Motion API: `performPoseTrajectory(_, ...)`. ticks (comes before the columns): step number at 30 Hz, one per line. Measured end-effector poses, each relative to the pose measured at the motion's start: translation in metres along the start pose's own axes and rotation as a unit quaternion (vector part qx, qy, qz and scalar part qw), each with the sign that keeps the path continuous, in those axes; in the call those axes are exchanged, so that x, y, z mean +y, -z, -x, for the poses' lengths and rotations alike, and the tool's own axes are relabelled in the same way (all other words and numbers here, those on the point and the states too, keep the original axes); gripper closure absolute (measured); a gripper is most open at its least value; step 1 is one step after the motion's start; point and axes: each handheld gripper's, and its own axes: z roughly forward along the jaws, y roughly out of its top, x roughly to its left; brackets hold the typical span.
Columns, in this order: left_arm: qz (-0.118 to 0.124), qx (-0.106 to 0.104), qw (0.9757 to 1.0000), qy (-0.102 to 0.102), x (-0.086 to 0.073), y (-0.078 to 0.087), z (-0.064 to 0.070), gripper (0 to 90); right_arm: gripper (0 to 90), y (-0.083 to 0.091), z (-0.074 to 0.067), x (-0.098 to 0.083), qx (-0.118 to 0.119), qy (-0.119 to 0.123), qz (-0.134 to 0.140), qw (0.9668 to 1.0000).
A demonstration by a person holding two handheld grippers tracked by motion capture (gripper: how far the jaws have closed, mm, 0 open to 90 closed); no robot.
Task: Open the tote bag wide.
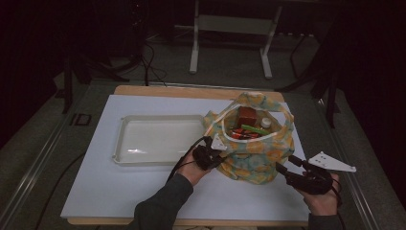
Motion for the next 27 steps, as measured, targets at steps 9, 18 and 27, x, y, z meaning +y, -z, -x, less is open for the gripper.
performPoseTrajectory(9, -0.005, -0.004, 1.0000, 0.002, -0.001, -0.002, 0.000, 89.5, 48.0, -0.009, 0.007, 0.012, 0.023, 0.009, -0.007, 0.9997)
performPoseTrajectory(18, 0.006, -0.013, 0.9999, 0.008, -0.004, 0.008, -0.002, 89.2, 81.2, -0.007, 0.001, 0.013, 0.016, 0.027, 0.001, 0.9995)
performPoseTrajectory(27, 0.037, -0.012, 0.9987, 0.034, -0.010, 0.035, -0.014, 77.4, 90.0, -0.005, -0.002, 0.007, 0.011, 0.033, -0.001, 0.9994)
